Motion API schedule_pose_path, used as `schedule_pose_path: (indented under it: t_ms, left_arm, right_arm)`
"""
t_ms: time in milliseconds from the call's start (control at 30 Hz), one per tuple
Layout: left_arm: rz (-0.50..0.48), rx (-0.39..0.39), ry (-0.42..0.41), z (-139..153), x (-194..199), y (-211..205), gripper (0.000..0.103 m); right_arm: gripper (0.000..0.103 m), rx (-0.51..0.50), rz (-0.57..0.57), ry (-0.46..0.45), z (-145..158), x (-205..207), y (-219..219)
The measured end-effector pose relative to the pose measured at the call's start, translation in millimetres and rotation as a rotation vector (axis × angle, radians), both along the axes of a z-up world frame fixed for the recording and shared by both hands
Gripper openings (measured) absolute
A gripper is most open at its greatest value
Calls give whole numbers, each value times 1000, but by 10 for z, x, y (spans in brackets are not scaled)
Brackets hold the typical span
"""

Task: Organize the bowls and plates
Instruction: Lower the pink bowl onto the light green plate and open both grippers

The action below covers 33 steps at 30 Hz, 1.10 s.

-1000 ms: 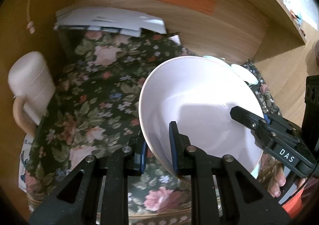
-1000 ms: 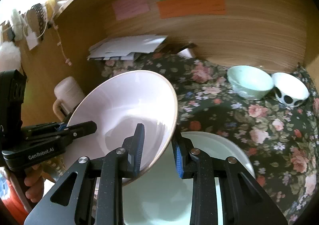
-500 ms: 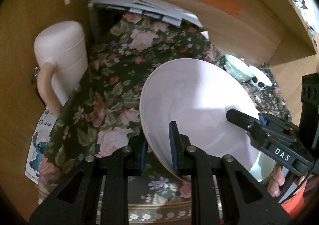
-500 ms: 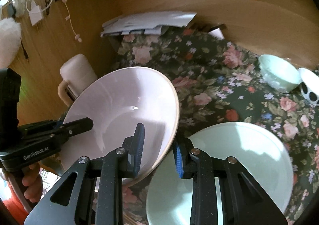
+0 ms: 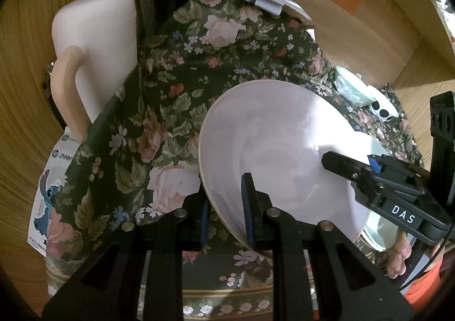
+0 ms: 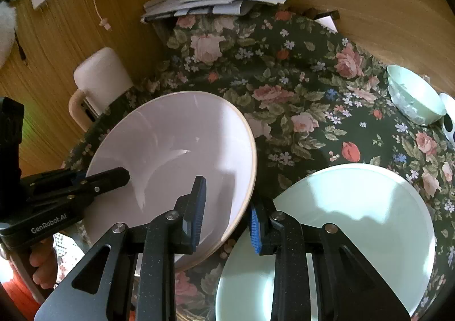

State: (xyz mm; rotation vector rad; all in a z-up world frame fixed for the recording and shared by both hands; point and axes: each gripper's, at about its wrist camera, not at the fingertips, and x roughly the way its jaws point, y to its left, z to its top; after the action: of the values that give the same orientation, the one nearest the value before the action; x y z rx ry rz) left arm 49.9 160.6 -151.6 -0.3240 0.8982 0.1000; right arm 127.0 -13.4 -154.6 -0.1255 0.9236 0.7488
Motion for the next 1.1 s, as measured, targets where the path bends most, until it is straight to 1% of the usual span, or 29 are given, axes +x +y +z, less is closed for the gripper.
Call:
schedule_pose_path:
  t_ms: [200, 333, 367, 400, 433, 467, 500, 533, 633, 700, 800, 867, 933, 1000, 1100]
  left_arm:
    - [6, -18, 2, -33, 21, 28, 20]
    - [2, 10, -7, -23, 22, -1, 22]
    - [5, 31, -16, -2, 13, -17, 24]
    - [6, 53, -28, 27, 3, -39, 29]
    - [4, 85, -49, 77, -20, -72, 36]
    - [2, 105, -65, 117, -40, -94, 41]
    - [4, 132, -88, 174, -71, -125, 50]
    - [5, 153, -107, 221, -87, -146, 55]
    - [-4, 193, -146, 367, -115, -210, 56]
    - [-14, 180, -160, 447, -106, -231, 57]
    - [-27, 154, -172, 545, -69, -278, 60]
    - [-39, 146, -186, 630, -24, -342, 63]
    - [-52, 140, -204, 715, 31, -420, 66]
    - [-68, 130, -217, 784, 81, -488, 67]
    - [-97, 115, -222, 877, 209, -621, 70]
  right_arm:
    - [26, -24, 2, 17, -22, 16, 32]
    - [28, -13, -10, -1, 15, 19, -2]
    - [28, -10, -12, -6, 29, 22, -11]
    - [29, -7, -14, -12, 46, 26, -33]
    - [30, -4, -18, -14, 58, 31, -50]
    - [31, 9, -22, -13, 71, 39, -87]
    - [31, 20, -24, -10, 85, 43, -120]
    - [31, 26, -26, -11, 102, 44, -144]
    - [33, 47, -38, -36, 197, 40, -242]
    - [34, 61, -45, -62, 284, 28, -321]
    - [37, 66, -66, -126, 432, -8, -457]
    - [44, 75, -87, -174, 548, -33, -589]
    - [46, 80, -108, -212, 649, -42, -721]
    - [48, 81, -127, -240, 725, -35, -843]
    - [54, 87, -174, -280, 820, -5, -1068]
